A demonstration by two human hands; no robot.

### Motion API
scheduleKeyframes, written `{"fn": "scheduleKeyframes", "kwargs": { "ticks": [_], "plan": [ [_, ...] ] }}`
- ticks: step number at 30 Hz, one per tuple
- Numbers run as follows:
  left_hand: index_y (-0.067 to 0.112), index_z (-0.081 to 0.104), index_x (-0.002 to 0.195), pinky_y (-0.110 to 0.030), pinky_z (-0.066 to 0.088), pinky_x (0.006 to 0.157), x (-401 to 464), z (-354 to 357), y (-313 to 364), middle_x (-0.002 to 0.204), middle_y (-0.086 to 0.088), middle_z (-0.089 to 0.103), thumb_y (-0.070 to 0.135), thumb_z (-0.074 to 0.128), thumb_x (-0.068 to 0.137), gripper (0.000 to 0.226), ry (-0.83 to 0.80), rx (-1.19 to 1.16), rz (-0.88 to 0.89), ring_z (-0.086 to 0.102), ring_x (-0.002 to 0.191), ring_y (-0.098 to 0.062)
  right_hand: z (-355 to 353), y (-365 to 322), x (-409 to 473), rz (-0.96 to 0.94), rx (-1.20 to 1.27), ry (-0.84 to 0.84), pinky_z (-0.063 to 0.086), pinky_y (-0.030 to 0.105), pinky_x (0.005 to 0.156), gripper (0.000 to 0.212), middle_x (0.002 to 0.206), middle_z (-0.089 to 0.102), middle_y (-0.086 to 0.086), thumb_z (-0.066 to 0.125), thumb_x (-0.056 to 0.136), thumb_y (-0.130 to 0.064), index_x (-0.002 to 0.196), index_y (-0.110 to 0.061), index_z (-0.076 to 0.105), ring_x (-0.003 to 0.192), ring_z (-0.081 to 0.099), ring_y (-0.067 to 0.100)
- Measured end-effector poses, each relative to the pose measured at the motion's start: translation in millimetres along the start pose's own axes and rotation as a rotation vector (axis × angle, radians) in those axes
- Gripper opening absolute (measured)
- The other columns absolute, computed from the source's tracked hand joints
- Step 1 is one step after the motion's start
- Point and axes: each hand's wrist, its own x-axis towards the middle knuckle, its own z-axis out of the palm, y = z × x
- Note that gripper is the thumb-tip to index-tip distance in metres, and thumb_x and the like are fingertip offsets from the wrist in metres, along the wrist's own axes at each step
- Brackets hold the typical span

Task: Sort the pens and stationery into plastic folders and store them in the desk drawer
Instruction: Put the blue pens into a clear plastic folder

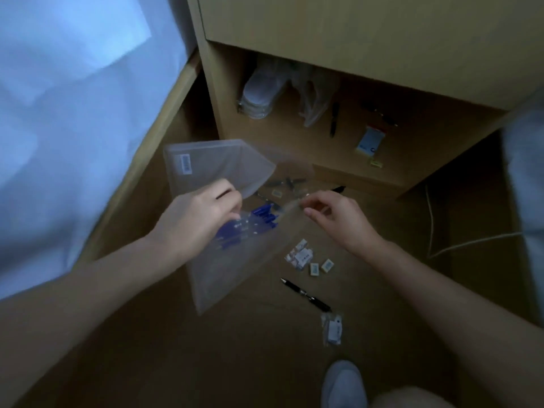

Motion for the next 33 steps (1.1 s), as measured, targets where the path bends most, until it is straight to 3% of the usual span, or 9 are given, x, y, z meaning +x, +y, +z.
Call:
{"fn": "scheduleKeyframes", "kwargs": {
  "ticks": [4, 7, 11, 14, 17, 20, 23, 27, 33],
  "plan": [
    [0.01, 0.06, 0.076, -0.025, 0.047, 0.053, 8.9, -72.4, 39.8, 0.082, -0.005, 0.058, 0.019, 0.063, 0.079, 0.01, 0.0, -0.038, -0.026, 0.061, 0.064, -0.018, -65.8, -47.2, -30.2, 0.055, 0.013, 0.001, 0.044, 0.011, 0.081, 0.021, 0.105, 0.058, -0.008, 0.057, 0.092, -0.021, 0.112, -0.019, 0.062, 0.095, 0.054, 0.002],
    [0.012, 0.06, 0.074, -0.023, 0.047, 0.049, 20.5, -132.3, 69.0, 0.08, -0.002, 0.057, 0.028, 0.051, 0.087, 0.023, 0.023, -0.065, -0.01, 0.061, 0.062, -0.015, -119.3, -84.1, -53.0, 0.113, 0.074, 0.039, 0.041, 0.003, 0.074, 0.02, 0.101, 0.058, -0.008, 0.058, 0.092, -0.018, 0.111, -0.016, 0.064, 0.09, 0.053, 0.002],
    [0.012, 0.061, 0.073, -0.02, 0.046, 0.047, 41.9, -204.4, 106.6, 0.08, 0.0, 0.059, 0.034, 0.043, 0.087, 0.032, 0.043, -0.071, 0.06, 0.061, 0.058, -0.013, -192.1, -126.3, -78.8, 0.17, 0.161, 0.111, 0.046, 0.014, 0.082, 0.02, 0.103, 0.063, -0.002, 0.059, 0.091, -0.015, 0.11, -0.013, 0.064, 0.092, 0.058, 0.007],
    [0.013, 0.06, 0.074, -0.023, 0.048, 0.045, 60.7, -248.7, 132.3, 0.08, 0.0, 0.058, 0.046, 0.033, 0.095, 0.048, 0.083, -0.07, 0.083, 0.059, 0.056, -0.014, -240.0, -151.2, -98.0, 0.199, 0.205, 0.163, 0.042, 0.003, 0.075, 0.02, 0.103, 0.063, 0.0, 0.058, 0.092, -0.014, 0.11, -0.01, 0.064, 0.087, 0.056, 0.004],
    [0.014, 0.057, 0.074, -0.022, 0.045, 0.044, 79.4, -283.9, 156.9, 0.081, 0.001, 0.057, 0.05, 0.024, 0.098, 0.055, 0.119, -0.092, 0.083, 0.058, 0.056, -0.014, -281.9, -168.3, -111.7, 0.211, 0.222, 0.18, 0.045, 0.009, 0.078, 0.02, 0.105, 0.065, 0.004, 0.058, 0.093, -0.014, 0.111, -0.009, 0.065, 0.089, 0.059, 0.008],
    [0.014, 0.058, 0.074, -0.02, 0.041, 0.046, 102.7, -307.4, 177.5, 0.082, 0.003, 0.057, 0.05, 0.026, 0.098, 0.054, 0.152, -0.092, 0.108, 0.059, 0.056, -0.013, -319.9, -177.0, -119.1, 0.218, 0.208, 0.213, 0.048, 0.016, 0.082, 0.021, 0.104, 0.066, 0.006, 0.058, 0.092, -0.015, 0.11, -0.007, 0.066, 0.091, 0.061, 0.011],
    [0.014, 0.058, 0.073, -0.022, 0.044, 0.045, 125.7, -319.3, 194.2, 0.083, 0.005, 0.055, 0.041, 0.041, 0.091, 0.037, 0.186, -0.091, 0.165, 0.057, 0.062, -0.01, -347.2, -174.8, -123.6, 0.24, 0.174, 0.251, 0.049, 0.02, 0.081, 0.021, 0.102, 0.066, 0.006, 0.058, 0.092, -0.017, 0.108, -0.006, 0.067, 0.09, 0.061, 0.014],
    [0.014, 0.054, 0.076, -0.031, 0.049, 0.044, 147.4, -320.3, 207.3, 0.084, 0.003, 0.053, 0.039, 0.046, 0.088, 0.029, 0.18, -0.16, 0.182, 0.057, 0.06, -0.015, -365.5, -160.3, -132.1, 0.283, 0.156, 0.28, 0.04, 0.003, 0.069, 0.02, 0.102, 0.066, 0.004, 0.057, 0.093, -0.017, 0.108, -0.007, 0.066, 0.085, 0.058, 0.01],
    [0.013, 0.055, 0.076, -0.031, 0.05, 0.046, 163.7, -314.8, 210.8, 0.085, 0.004, 0.054, 0.041, 0.043, 0.089, 0.033, 0.143, -0.143, 0.178, 0.059, 0.061, -0.015, -376.5, -139.2, -136.4, 0.303, 0.189, 0.287, 0.039, 0.0, 0.067, 0.017, 0.097, 0.063, -0.001, 0.057, 0.093, -0.014, 0.106, -0.01, 0.066, 0.074, 0.052, -0.004]
  ]
}}
